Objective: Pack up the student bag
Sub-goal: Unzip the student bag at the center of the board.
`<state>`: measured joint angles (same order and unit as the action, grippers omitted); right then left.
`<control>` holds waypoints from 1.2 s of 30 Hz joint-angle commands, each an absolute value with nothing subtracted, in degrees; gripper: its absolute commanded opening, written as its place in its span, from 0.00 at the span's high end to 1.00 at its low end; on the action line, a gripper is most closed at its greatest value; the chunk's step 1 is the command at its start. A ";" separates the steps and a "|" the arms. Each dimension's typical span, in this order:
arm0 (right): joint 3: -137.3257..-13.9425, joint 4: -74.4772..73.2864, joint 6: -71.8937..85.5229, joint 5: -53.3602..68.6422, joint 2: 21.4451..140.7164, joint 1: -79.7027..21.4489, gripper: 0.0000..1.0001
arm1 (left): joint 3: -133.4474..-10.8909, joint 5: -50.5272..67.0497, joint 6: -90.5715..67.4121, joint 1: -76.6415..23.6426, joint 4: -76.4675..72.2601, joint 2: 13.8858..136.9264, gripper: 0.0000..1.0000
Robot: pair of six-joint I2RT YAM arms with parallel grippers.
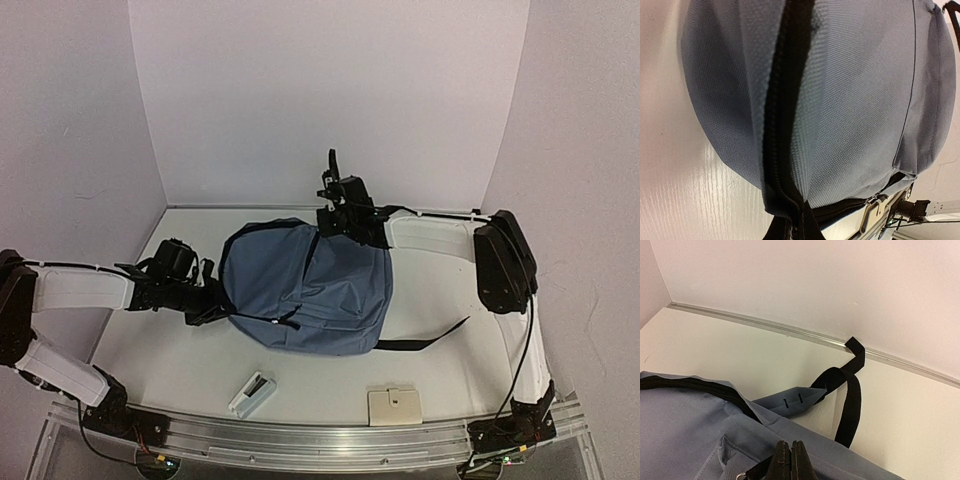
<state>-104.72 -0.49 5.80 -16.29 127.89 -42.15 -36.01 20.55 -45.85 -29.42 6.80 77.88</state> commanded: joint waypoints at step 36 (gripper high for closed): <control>-61.60 -2.96 36.36 4.28 92.84 -39.45 0.35 | -60.36 7.83 -28.65 -23.93 26.54 87.17 0.19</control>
